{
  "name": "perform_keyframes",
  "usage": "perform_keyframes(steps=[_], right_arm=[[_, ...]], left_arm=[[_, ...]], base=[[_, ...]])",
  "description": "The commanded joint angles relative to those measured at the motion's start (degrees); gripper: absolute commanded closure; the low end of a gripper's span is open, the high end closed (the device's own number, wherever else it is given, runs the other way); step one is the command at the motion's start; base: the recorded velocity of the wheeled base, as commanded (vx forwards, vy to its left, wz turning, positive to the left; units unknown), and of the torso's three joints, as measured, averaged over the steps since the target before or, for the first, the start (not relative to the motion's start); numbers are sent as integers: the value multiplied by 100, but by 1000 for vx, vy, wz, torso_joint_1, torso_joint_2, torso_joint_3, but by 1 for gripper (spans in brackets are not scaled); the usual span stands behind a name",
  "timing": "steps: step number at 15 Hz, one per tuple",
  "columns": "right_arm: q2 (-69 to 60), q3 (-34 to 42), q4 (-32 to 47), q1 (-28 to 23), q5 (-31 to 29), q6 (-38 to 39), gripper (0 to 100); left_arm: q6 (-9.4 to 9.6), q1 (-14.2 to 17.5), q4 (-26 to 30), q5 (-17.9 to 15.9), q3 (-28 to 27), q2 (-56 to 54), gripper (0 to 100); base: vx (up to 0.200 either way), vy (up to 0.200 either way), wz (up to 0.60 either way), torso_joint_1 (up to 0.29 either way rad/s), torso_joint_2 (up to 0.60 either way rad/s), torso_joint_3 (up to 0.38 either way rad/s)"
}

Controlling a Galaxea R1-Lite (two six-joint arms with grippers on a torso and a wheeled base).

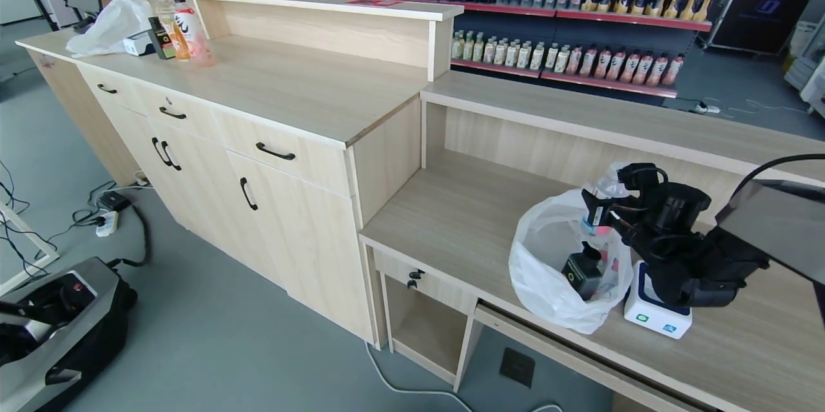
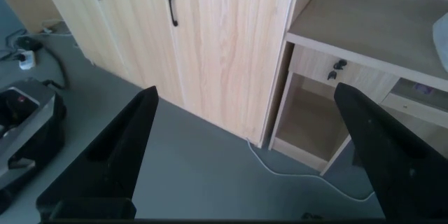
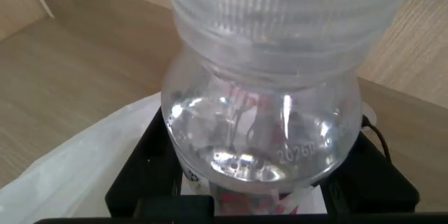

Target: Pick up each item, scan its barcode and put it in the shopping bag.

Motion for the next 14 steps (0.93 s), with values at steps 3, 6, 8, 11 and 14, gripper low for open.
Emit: perform_keyframes(steps=[3, 6, 8, 11, 14], right_arm=[[454, -86, -106, -121, 88, -61, 100], [542, -60, -238, -218, 123, -70, 100], [603, -42, -265, -270, 158, -79, 100], [744, 187, -581, -314, 167, -132, 100], [762, 371, -774, -349, 167, -219, 100]], left_arm=[[-1, 4, 0, 9, 0, -2, 0], [-1, 4, 0, 9, 0, -2, 0], [-1, 4, 0, 9, 0, -2, 0], [-1, 4, 0, 0, 0, -2, 0], [-1, 4, 0, 0, 0, -2, 0]], base=[[0, 0, 0, 0, 0, 0], [0, 0, 0, 0, 0, 0], [0, 0, 0, 0, 0, 0], [0, 0, 0, 0, 0, 0], [0, 0, 0, 0, 0, 0]])
